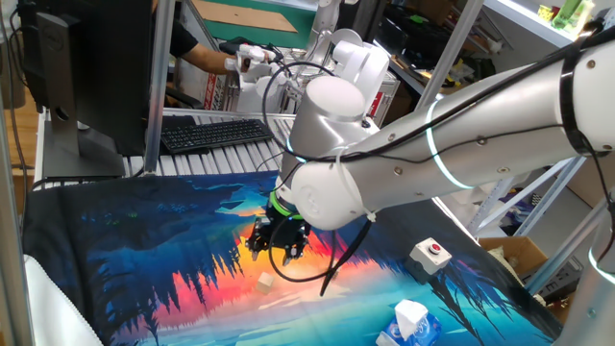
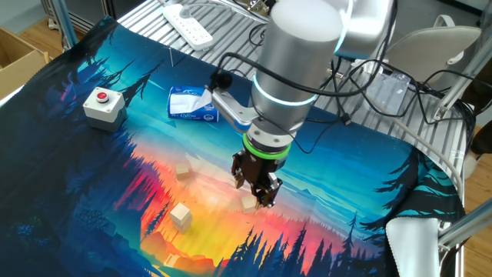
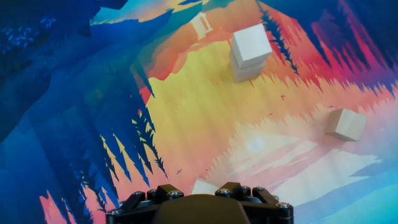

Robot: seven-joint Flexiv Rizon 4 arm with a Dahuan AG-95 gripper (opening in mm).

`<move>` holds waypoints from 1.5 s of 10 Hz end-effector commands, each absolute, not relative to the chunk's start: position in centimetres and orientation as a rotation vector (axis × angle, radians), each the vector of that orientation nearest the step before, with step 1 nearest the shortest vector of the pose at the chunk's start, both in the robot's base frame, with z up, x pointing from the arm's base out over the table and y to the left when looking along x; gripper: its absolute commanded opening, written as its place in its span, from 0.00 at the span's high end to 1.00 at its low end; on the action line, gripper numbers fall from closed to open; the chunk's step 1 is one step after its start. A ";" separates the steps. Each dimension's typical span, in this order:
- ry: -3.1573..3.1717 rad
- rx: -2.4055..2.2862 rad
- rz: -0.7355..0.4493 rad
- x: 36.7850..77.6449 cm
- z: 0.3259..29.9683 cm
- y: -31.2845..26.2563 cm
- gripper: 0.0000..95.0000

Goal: Stack the blocks in a vertical line of five

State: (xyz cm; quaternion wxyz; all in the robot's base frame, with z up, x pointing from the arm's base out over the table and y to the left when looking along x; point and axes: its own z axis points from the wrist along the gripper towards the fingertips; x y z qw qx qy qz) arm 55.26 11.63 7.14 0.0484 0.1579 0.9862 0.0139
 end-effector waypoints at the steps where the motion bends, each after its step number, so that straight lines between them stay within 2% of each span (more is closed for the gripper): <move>1: 3.027 0.448 0.065 55.4 7.1 11.7 0.40; 15: 3.072 0.398 0.023 55.4 7.1 11.7 0.40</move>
